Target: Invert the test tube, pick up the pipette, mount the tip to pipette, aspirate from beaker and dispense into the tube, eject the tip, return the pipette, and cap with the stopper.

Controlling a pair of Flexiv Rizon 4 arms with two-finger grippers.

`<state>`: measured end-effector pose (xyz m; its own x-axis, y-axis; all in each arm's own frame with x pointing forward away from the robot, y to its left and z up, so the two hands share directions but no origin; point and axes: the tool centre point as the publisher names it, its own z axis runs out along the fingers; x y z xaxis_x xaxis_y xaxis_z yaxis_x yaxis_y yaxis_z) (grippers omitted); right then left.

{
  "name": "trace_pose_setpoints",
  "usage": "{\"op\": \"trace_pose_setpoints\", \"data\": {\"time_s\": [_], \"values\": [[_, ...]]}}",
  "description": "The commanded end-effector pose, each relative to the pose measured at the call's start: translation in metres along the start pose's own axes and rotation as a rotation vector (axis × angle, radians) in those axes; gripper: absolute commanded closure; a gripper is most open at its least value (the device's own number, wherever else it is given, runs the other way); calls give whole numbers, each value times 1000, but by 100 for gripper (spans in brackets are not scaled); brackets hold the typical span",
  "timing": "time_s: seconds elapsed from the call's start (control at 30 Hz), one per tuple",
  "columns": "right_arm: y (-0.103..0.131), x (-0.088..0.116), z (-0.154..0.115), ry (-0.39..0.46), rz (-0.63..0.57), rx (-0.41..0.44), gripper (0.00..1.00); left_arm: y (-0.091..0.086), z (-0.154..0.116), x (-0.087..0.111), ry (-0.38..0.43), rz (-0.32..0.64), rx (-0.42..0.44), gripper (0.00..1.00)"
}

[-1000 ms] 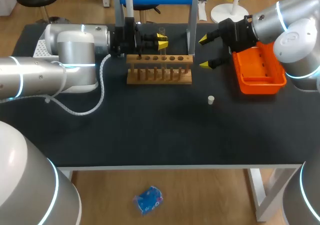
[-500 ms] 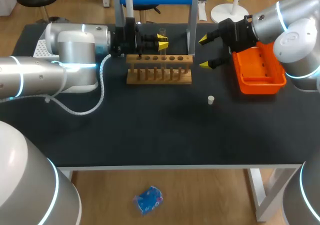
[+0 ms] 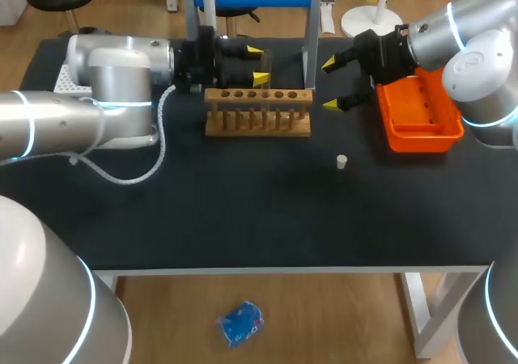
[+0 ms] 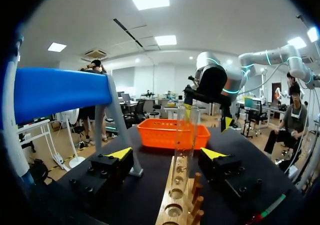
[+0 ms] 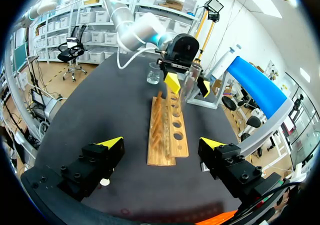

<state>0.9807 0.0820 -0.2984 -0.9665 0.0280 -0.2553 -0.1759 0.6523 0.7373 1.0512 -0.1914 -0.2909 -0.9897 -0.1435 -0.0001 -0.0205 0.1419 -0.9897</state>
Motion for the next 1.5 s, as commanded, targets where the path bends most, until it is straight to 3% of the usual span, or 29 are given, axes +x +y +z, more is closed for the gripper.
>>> {"op": "trace_pose_setpoints", "data": {"time_s": [0.03, 0.67, 1.0, 1.2, 1.5], "values": [[0, 0, 0, 1, -1, 1, 0, -8, -17, 6, -22, 1, -13, 0], [0, 0, 0, 1, -1, 1, 0, -34, -99, 26, -233, -34, -73, 0], [34, 6, -21, -61, 97, -75, 0, -50, -112, 38, -372, -75, -84, 0], [52, 5, -37, -110, 220, -130, 0, -62, -117, 37, -506, -108, -73, 0], [62, 5, -45, -120, 259, -154, 0, -65, -117, 38, -514, -104, -75, 0]]}}
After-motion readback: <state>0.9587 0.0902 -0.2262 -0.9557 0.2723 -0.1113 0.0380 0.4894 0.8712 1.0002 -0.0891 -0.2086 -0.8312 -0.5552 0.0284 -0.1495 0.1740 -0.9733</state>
